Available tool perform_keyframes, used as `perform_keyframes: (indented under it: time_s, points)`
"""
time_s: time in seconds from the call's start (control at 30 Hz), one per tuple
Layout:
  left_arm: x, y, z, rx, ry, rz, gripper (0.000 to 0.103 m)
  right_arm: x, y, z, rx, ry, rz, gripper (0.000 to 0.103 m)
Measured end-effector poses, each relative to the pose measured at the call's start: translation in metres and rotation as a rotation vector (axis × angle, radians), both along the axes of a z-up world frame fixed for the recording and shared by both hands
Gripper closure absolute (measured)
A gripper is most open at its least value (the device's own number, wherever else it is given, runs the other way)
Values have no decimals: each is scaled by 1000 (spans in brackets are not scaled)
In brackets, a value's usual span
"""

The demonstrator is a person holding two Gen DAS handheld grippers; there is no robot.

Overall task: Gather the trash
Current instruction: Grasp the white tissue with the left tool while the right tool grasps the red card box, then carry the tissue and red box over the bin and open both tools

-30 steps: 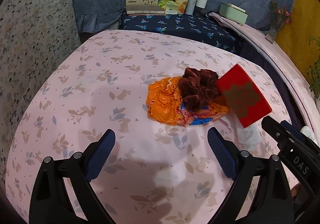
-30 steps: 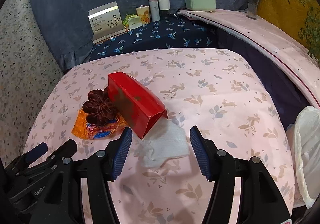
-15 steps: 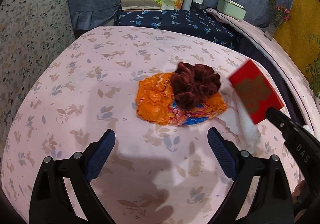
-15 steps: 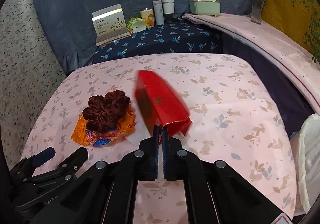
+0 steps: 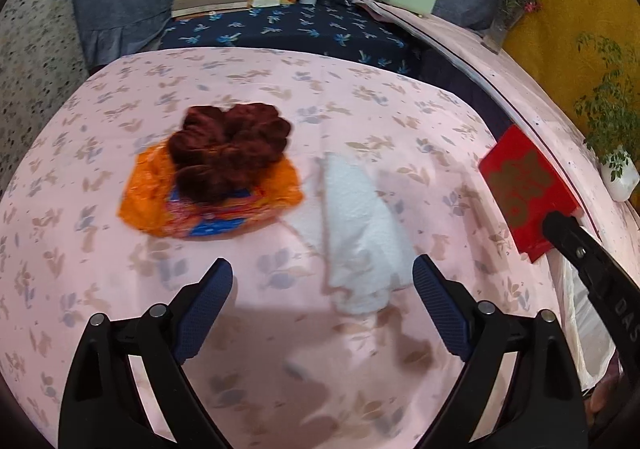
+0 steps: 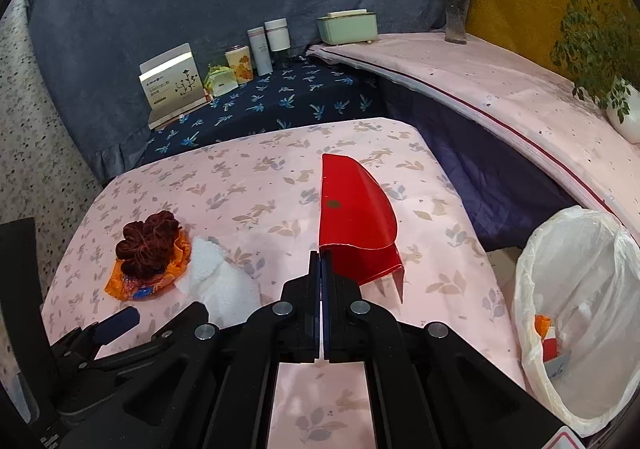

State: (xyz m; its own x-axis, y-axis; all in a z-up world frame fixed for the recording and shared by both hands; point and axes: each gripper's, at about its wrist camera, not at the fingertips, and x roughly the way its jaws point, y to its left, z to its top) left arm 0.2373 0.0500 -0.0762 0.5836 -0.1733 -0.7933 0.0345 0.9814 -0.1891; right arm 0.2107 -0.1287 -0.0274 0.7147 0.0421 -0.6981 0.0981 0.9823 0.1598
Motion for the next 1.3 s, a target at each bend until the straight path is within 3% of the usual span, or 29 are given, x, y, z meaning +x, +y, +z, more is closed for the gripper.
perform_keyframes:
  time_s: [0.1,0.3,0.47,0.53,0.93,1.3]
  points:
    - [11,-17,-7,18,15,-13,23,-5,-14,-3,11,3,-15,102]
    - [23,-39,-20,54,39,-23,44,-12,-33,-8,16,7,-32,102]
    - [21,-55,-18,75,30,-65,77,-15,-42,-13,33,13,-39,102]
    - [20,-61,-17,77,32,-81,83,-17,-45,-13,36,11,-41,102]
    - [-8,-107,15,73,-23,-160,85,-41,-80,7,53,-44,-96,102]
    - [-39,-180,35,90,-63,-287,85,-80,-143,23,55,-84,-207,102]
